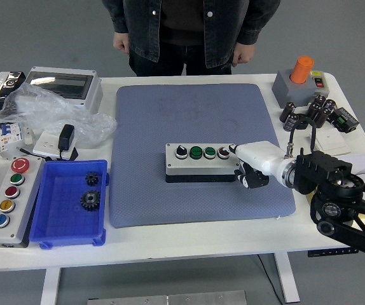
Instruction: Pick up the button,place it on the desk,press the button,press the button
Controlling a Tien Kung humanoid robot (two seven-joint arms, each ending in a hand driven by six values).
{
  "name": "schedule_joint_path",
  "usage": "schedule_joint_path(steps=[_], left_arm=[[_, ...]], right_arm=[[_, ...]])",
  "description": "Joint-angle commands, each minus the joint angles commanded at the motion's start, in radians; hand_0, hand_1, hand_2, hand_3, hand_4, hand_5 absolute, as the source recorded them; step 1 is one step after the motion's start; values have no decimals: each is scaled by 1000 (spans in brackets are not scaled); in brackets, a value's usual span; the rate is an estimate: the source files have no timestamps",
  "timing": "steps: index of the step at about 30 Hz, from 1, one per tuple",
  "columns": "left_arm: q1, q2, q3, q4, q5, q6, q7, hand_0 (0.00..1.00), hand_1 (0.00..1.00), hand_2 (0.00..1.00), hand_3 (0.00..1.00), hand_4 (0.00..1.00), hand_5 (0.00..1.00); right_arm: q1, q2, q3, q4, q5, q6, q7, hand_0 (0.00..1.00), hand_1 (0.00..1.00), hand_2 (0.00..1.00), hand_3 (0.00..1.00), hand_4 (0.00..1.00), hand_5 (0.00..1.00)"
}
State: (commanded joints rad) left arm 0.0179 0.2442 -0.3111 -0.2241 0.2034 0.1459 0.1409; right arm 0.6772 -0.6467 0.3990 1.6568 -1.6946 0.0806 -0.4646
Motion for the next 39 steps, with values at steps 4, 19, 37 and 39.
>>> schedule_joint_path(steps=[4, 19, 37, 39], left_arm=[[0, -1, -1, 0, 1, 0, -2, 682, 725, 646, 643, 665, 426], [4, -5, 11, 1, -11, -6, -1, 683, 725, 646, 644, 667, 430], [10, 0, 3, 1, -5, -19, 12, 684, 726, 648, 645, 669, 430], [11, 1, 2, 2, -4, -22, 15, 684, 726, 648, 645, 669, 430]], right_arm=[[-1, -1, 4, 6, -3, -5, 5, 345, 342, 200, 864, 383, 2], [-44, -60, 226, 79, -38, -146, 108, 337, 357, 236, 841, 439, 2], [-208, -23, 491, 3, 41, -369, 348, 859, 906, 998, 998, 998, 552], [-234, -14, 527, -9, 72, -386, 381, 859, 906, 998, 998, 998, 552]])
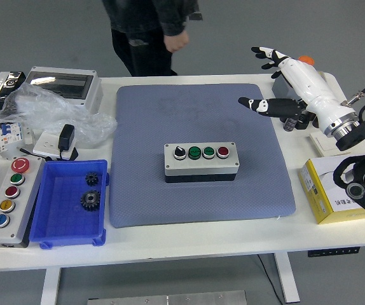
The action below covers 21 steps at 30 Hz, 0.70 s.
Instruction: Pick up the button,place it on the desk,press the button,press the button
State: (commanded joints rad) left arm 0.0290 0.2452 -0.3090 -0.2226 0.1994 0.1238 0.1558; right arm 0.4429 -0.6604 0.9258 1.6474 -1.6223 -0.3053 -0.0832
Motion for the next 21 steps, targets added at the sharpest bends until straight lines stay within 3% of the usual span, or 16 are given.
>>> schedule_joint_path(steps=[1, 2, 7, 8, 13, 14, 19, 21], left_arm=[[1, 1, 0, 0, 0, -1, 1, 684, 726, 648, 645, 669, 430], [1, 1, 0, 0, 0, -3, 2, 684, 726, 650, 645, 670, 430], [4, 4, 3, 1, -2, -10, 9, 684, 726, 650, 645, 670, 430], [4, 5, 4, 1, -2, -12, 11, 684, 725, 650, 646, 670, 432], [4, 9, 9, 2, -3, -26, 24, 684, 725, 650, 646, 670, 432], [4, 10, 11, 2, -3, -30, 27, 684, 724, 649, 648, 672, 431], [7, 15, 16, 2, -2, -47, 46, 684, 724, 649, 648, 672, 431], [8, 16, 16, 3, -2, -51, 51, 684, 725, 650, 653, 669, 428]], right_arm=[[-14, 6, 21, -8, 22, -9, 22, 859, 906, 998, 998, 998, 552], [-23, 10, 35, -13, 36, -15, 36, 940, 943, 998, 998, 998, 583], [-78, 35, 124, -40, 138, -46, 133, 940, 943, 998, 998, 998, 583], [-87, 39, 137, -45, 156, -50, 149, 954, 939, 998, 998, 998, 660], [-140, 68, 208, -72, 266, -70, 242, 954, 939, 998, 998, 998, 660], [-150, 75, 222, -77, 290, -72, 259, 953, 912, 964, 998, 998, 851], [-188, 91, 279, -86, 375, -78, 303, 953, 912, 964, 998, 998, 851], [-201, 93, 303, -83, 386, -81, 310, 936, 889, 937, 984, 998, 908]])
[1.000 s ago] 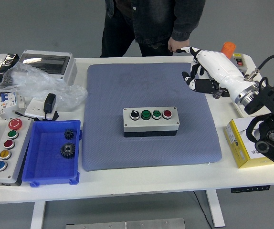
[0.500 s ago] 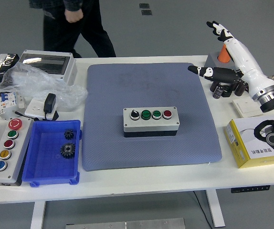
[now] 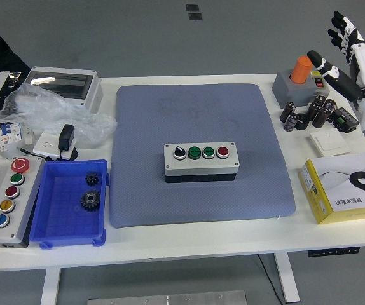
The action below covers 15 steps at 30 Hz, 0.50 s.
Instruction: Pick up the button,place it on the desk,press the button,press the button
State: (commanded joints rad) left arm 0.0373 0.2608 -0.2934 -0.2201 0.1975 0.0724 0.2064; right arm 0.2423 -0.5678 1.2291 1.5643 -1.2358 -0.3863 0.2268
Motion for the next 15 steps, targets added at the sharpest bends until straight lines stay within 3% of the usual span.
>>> schedule_joint_path(steps=[15], left_arm=[[5, -5, -6, -1, 3, -15, 16, 685, 725, 659, 659, 672, 428]], right_arm=[[-35, -5, 62, 12, -18, -6, -9, 921, 881, 918, 958, 998, 921]])
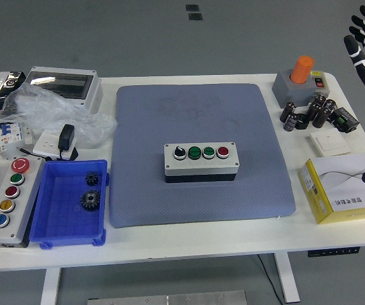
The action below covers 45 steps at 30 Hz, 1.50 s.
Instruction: Pick up the button,place it on the desk,press the button,press the button
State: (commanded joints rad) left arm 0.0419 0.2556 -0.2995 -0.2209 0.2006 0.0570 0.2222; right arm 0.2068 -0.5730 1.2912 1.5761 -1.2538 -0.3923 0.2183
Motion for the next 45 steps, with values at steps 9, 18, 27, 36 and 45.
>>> schedule_joint_path(steps=[9, 18, 27, 36, 45], left_arm=[[-5, 1, -11, -1, 9, -2, 2, 684, 726, 662, 663, 682, 436], [-6, 1, -15, -1, 14, -4, 4, 686, 726, 665, 665, 683, 435], [-7, -2, -18, -1, 16, -9, 8, 686, 726, 667, 669, 685, 435], [2, -7, -15, 1, 2, -12, 9, 686, 726, 667, 669, 685, 433], [7, -12, -3, 2, -11, -15, 11, 687, 726, 667, 672, 686, 427]], right_arm=[[1, -8, 21, 5, -6, -3, 0, 911, 879, 913, 948, 998, 913], [1, -23, 44, 14, -13, -6, -2, 910, 877, 910, 946, 998, 905], [23, -35, 39, 8, -16, -4, -8, 905, 875, 910, 943, 998, 903], [59, -23, -8, -28, 86, 42, 21, 906, 875, 909, 943, 998, 899], [92, 3, -69, -39, 277, 124, 69, 908, 873, 904, 942, 998, 912]])
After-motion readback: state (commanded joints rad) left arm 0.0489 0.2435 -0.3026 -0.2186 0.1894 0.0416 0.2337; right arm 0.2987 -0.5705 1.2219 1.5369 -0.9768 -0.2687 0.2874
